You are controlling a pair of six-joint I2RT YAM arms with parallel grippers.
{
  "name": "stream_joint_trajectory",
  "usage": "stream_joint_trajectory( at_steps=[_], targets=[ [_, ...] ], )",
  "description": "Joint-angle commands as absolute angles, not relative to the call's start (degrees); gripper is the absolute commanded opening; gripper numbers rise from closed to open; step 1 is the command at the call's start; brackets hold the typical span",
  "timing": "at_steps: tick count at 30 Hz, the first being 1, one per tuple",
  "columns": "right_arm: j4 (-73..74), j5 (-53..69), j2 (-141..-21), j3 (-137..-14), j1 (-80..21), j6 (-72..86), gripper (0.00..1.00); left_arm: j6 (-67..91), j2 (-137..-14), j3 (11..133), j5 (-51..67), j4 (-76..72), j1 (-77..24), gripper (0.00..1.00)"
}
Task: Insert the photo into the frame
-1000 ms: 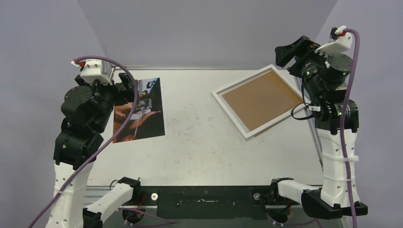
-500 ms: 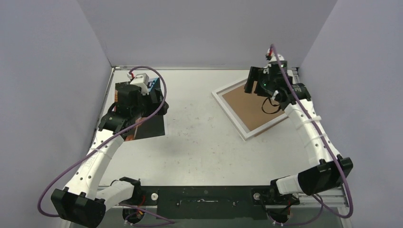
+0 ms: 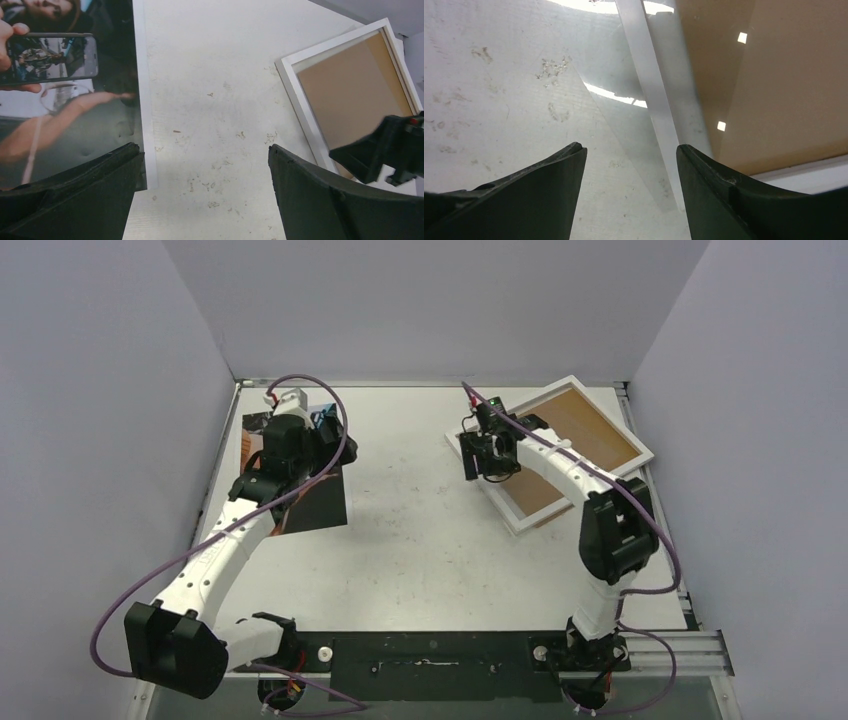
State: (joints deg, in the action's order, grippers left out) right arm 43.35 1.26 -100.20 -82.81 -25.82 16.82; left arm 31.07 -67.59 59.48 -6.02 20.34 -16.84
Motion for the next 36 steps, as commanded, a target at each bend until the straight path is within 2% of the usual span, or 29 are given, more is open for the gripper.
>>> stream_joint_trajectory(
  at_steps=[1,7,13,19,28,32,36],
  targets=[
    [47.0,-3.2,-106.4,-89.0,-27.1,13.5,0.67,31.9,-68.8,57.8,-0.4,12.1,-16.8,0.97],
    [47.3,-6.5,-111.5,-92.1,-27.2,11.6,0.64,32.6,-68.9,56.3,7.0,11.0,-16.7,0.97],
    [47.4,-5.1,-115.7,-93.8,-27.3,9.1,0.59,26.9,-69.3,60.4,5.8,19.5,-16.6,0.97],
    [48.6,-4.0,-120.2,-96.9,-27.3,6.3,0.5,25.4,-68.2,58.6,6.1,17.5,-16.1,0.97],
    [47.3,-5.1,-121.9,-96.2,-27.2,7.2,0.5,26.4,-71.4,57.7,7.3,16.3,-15.5,0.97],
    [47.1,-4.3,-122.1,-96.2,-26.9,7.1,0.42,27.4,-73.0,58.2,7.7,14.7,-15.3,0.97],
    [46.2,-2.5,-121.8,-96.1,-27.0,6.0,0.27,27.7,-74.0,59.0,8.1,14.2,-15.3,0.97]
  ],
)
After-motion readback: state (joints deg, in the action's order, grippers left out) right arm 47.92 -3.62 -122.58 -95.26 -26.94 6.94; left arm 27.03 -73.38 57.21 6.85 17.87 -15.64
